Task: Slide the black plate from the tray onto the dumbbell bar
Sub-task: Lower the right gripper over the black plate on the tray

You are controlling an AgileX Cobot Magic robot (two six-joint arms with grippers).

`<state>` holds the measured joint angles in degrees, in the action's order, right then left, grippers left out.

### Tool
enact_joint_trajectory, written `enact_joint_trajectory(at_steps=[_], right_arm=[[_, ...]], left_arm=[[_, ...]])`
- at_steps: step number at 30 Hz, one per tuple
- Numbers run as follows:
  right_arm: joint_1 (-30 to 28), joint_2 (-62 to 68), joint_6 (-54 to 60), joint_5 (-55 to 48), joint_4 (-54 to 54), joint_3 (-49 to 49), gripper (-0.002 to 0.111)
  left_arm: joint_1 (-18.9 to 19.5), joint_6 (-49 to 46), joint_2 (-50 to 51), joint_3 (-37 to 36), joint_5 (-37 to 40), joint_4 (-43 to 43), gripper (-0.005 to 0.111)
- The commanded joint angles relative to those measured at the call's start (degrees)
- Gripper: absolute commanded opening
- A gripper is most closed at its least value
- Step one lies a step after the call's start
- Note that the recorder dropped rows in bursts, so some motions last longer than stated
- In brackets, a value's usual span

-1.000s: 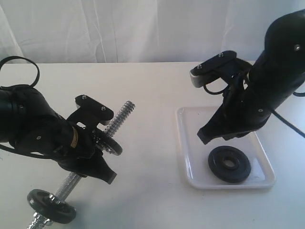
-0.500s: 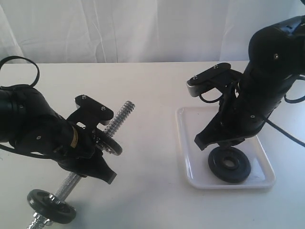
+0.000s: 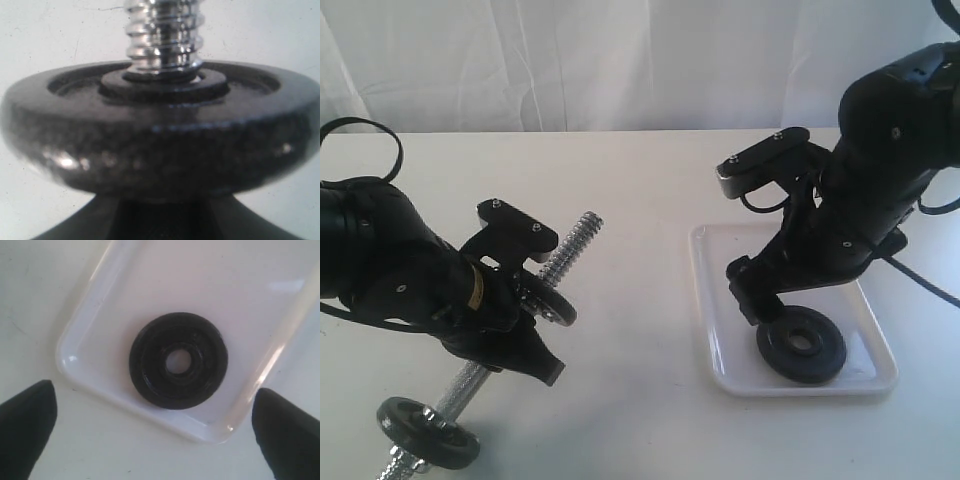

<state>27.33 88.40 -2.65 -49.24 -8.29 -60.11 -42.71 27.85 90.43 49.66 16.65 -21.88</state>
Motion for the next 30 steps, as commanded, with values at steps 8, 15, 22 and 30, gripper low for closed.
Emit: enact_joint_trajectory(at_steps=[8, 15, 22, 30], right_arm=[[-0.02, 4.66, -7.95, -2.63, -6.71, 0.26, 0.105], [-1.96, 6.85, -8.06, -0.44, -5.94, 0.26, 0.105], [-7.48, 8.37, -5.10, 1.59, 1.38, 0.26, 0.105], [-10.42, 12.16, 5.48, 3.27, 12.19, 0.26, 0.105]], left_arm=[[-0.41, 0.60, -2.40, 1.07, -1.62, 0.04, 0.000], [-0.41, 0.60, -2.40, 1.07, -1.62, 0.04, 0.000], [-0.41, 0.60, -2.40, 1.07, -1.62, 0.04, 0.000], [-0.41, 0.60, -2.40, 1.07, -1.06, 0.05, 0.000]])
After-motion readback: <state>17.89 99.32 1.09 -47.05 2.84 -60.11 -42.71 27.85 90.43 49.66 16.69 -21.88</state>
